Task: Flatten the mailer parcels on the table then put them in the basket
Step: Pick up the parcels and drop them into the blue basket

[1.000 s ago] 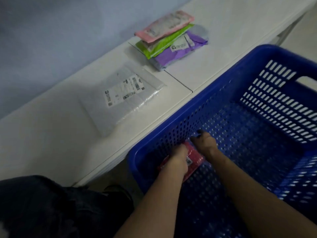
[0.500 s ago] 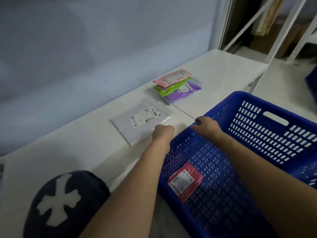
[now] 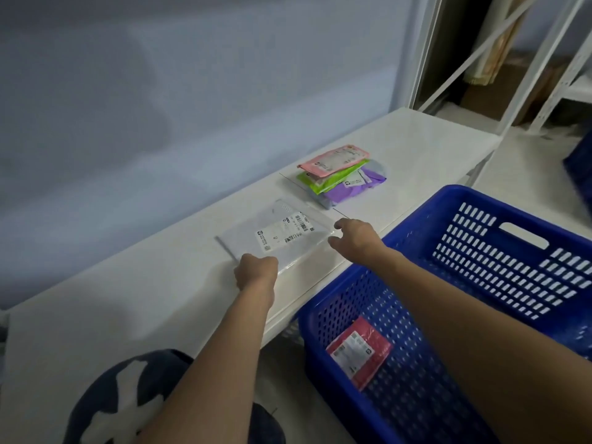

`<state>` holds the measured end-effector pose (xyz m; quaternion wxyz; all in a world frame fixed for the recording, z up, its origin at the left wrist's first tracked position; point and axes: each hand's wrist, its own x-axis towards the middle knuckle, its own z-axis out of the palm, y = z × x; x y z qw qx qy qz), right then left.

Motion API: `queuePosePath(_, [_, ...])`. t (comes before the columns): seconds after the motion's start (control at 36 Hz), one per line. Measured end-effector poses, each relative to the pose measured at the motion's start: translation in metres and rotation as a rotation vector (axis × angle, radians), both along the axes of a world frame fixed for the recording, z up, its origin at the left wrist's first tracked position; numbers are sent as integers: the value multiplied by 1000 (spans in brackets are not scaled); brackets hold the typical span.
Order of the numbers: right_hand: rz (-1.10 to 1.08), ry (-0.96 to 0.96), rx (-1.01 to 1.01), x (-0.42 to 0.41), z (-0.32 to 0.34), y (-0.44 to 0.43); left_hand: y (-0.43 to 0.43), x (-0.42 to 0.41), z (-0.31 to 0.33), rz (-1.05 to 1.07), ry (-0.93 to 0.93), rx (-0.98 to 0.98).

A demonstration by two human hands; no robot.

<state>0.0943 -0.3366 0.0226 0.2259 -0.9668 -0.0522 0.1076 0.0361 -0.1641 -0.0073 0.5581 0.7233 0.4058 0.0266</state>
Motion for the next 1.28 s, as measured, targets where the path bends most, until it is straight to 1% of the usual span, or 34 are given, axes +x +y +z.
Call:
queuePosePath(0.08, [-19, 24, 27, 11, -7, 7, 10, 11, -14, 24, 41, 11])
queuePosePath(0.22, [-108, 49, 87, 30, -19, 15, 20, 24, -20, 122, 23, 76])
queuePosePath(0.33, [-199, 61, 206, 40, -32, 28, 21, 38, -25, 127, -1, 106])
queuePosePath(0.39, [-237, 39, 250, 42, -39, 34, 20, 41, -28, 157, -48, 83])
queuePosePath(0.5, [-310, -1, 289, 46, -45, 39, 19, 41, -30, 310, -155, -16])
queuePosePath(0.56, [-318, 4, 292, 45, -44, 39, 20, 37, -29, 360, -171, -29])
queuePosePath(0.64, [-337, 38, 361, 43, -41, 37, 21, 34, -27, 398, -193, -28])
queuePosePath(0.78, [-349, 83, 417, 31, -31, 21, 18, 28, -20, 366, -198, -11])
queuePosePath(0.89, [-349, 114, 413, 19, -21, 3, 10, 14, -7, 314, -218, -6])
queuePosePath(0.94, [-342, 114, 393, 13, -16, -8, 3, 6, -3, 279, -220, -52])
queuePosePath(1.08, [-347, 94, 308, -8, -7, -43, -28, -19, 0, 209, -188, -242])
queuePosePath(1.28, [-390, 107, 254, -40, -11, -80, -77, -48, 4, 155, -224, -336])
